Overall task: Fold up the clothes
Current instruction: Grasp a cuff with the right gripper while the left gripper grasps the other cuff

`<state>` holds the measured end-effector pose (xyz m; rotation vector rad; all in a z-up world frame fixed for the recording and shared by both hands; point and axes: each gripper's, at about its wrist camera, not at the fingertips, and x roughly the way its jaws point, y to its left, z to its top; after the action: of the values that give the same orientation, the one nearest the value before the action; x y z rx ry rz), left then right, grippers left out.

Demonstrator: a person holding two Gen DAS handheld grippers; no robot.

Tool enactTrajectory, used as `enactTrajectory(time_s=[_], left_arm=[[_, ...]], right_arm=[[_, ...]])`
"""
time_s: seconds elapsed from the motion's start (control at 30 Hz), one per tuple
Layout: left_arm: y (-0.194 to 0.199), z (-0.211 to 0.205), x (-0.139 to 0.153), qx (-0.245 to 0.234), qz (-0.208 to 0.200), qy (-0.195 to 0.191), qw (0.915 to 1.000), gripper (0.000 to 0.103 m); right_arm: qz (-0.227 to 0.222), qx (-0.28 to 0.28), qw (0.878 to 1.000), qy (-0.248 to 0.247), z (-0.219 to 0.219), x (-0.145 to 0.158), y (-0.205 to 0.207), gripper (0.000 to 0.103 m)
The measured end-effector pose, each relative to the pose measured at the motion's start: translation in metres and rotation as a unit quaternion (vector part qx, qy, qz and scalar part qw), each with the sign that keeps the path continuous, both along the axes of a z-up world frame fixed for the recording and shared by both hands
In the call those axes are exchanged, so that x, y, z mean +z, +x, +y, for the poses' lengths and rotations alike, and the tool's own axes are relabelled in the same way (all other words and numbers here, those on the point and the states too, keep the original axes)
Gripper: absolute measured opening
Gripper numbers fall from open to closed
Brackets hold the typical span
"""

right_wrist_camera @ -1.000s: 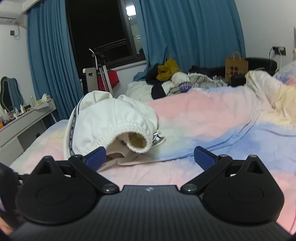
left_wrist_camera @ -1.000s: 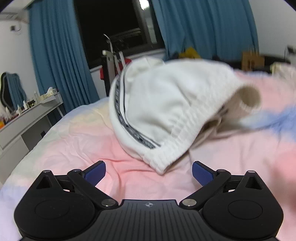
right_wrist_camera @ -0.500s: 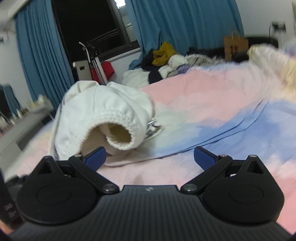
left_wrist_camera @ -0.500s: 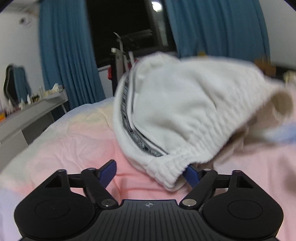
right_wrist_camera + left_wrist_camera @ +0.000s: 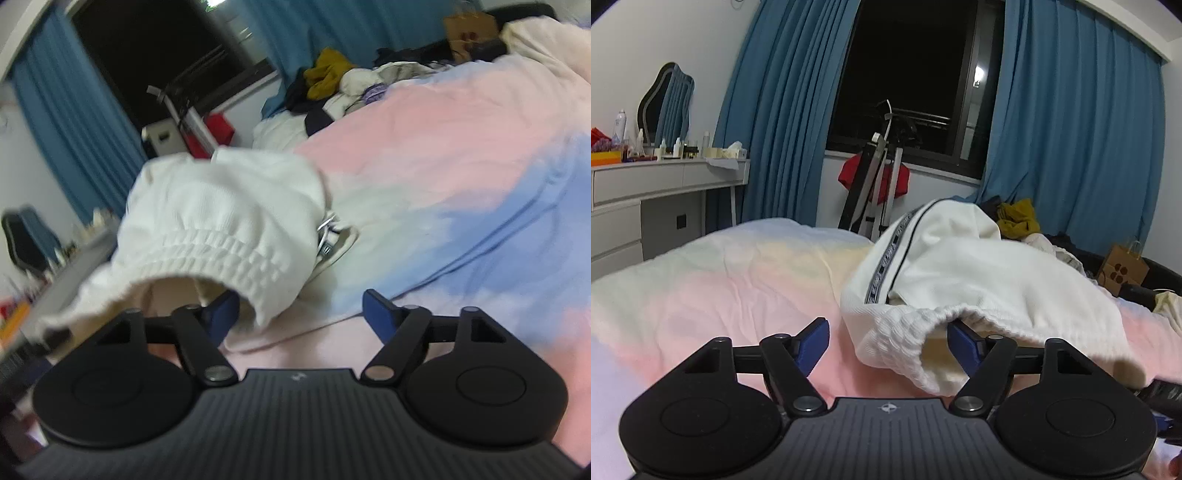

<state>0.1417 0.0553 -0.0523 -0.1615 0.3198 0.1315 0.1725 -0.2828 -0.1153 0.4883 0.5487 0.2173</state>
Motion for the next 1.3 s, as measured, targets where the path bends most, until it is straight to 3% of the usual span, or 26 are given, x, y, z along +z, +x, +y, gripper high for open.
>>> enactTrajectory(time_s=[0.1, 0.17, 0.2, 0.3, 0.57, 0.7, 0.8, 0.9, 1.13, 1.23, 1.3], left_arm=[[0.003, 0.004, 0.008, -0.008, -0.006, 0.006, 0.9999, 0.072], [0.003, 0.008, 0.011, -0.008, -0.013, 0.003, 0.9999, 0.072], [0.004, 0.009, 0.011, -0.009, -0.012, 0.0, 0.9999, 0.072], [0.007, 0.008, 0.005, -0.012, 0.001, 0.002, 0.9999, 0.072], [0.006, -0.006, -0.013, -0.033, 0.055, 0.043, 0.997, 0.071], [-0.008, -0.02, -0.021, -0.055, 0.086, 0.093, 0.9904, 0.073], [-0.022, -0.038, -0.026, -0.077, 0.101, 0.15, 0.9806, 0.074], [-0.036, -0.061, -0.031, -0.096, 0.083, 0.218, 0.9676, 0.074], [-0.024, -0.101, -0.049, -0.116, 0.06, 0.306, 0.9429, 0.076], [-0.001, -0.106, -0.059, -0.096, 0.075, 0.308, 0.9437, 0.068], [0.012, -0.099, -0.058, -0.081, 0.086, 0.272, 0.955, 0.054]], right_arm=[[-0.031, -0.022, 0.999, 0.021, 0.0, -0.002, 0.006, 0.067], [-0.048, -0.038, 0.997, 0.056, -0.005, -0.004, 0.011, 0.053], [-0.043, -0.041, 0.995, 0.076, -0.008, -0.005, 0.013, 0.038], [-0.043, -0.033, 0.996, 0.076, -0.007, -0.001, 0.014, 0.023], [-0.116, -0.002, 0.993, 0.034, 0.0, 0.049, -0.008, 0.019], [-0.157, 0.019, 0.987, 0.006, 0.009, 0.078, -0.025, 0.019], [-0.181, 0.036, 0.983, -0.016, 0.018, 0.098, -0.041, 0.019], [-0.194, 0.051, 0.979, -0.033, 0.025, 0.11, -0.056, 0.019], [-0.179, 0.063, 0.98, -0.056, 0.024, 0.119, -0.081, 0.019], [-0.166, 0.059, 0.982, -0.063, 0.018, 0.113, -0.083, 0.019], [-0.154, 0.048, 0.984, -0.074, 0.015, 0.105, -0.08, 0.019]])
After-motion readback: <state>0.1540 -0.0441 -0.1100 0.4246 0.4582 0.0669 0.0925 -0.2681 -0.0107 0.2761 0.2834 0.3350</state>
